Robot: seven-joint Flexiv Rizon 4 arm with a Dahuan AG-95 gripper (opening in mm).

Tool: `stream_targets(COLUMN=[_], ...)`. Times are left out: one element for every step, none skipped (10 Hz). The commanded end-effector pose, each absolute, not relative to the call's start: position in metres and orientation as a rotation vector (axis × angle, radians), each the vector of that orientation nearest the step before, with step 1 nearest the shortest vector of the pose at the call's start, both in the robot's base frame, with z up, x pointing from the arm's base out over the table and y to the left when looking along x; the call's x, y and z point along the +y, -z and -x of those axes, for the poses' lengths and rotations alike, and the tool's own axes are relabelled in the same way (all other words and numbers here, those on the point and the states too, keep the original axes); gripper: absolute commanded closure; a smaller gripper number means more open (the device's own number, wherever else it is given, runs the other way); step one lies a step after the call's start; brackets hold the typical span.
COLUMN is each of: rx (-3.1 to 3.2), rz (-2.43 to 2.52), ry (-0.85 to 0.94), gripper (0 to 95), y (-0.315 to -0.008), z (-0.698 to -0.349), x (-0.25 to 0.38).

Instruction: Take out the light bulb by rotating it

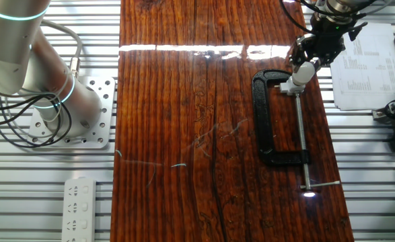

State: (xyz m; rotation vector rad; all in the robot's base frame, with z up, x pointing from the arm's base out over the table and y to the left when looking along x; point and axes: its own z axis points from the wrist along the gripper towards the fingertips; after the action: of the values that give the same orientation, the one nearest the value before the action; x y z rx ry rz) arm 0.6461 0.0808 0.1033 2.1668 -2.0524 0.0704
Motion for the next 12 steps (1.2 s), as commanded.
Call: stream_targets(rx=[-2.053,-2.053,-2.053,-2.053,-2.165,-2.163,-2.163,-2.161,-2.161,-2.180,-2.203,-2.228], rz=[-2.166,-2.166,-2.166,-2.166,-2.069,-2.066,-2.066,-2.068,-2.069,-2.048,-2.026,-2.003], ry=[-0.068,-0.068,-0.068,-0.068,-0.055,-0.051,-0.046,-0.047,-0.045,-0.050,-0.051,-0.049], gripper=[76.0,76.0,76.0,76.0,76.0,0.0,0.0,0.0,0.0,0.0,0.0,0.0], y=[-0.103,-0.103,-0.103,-0.103,-0.122,-0.122,-0.122,-0.122,-0.122,-0.122,-0.122,-0.122], z=[-0.646,-0.646,-0.646,-0.646,-0.661,-0.661,-0.661,-0.661,-0.661,-0.661,-0.661,-0.662], x=[0.081,0.081,0.081,0.081,0.092,0.092,0.092,0.092,0.092,0.091,0.090,0.089])
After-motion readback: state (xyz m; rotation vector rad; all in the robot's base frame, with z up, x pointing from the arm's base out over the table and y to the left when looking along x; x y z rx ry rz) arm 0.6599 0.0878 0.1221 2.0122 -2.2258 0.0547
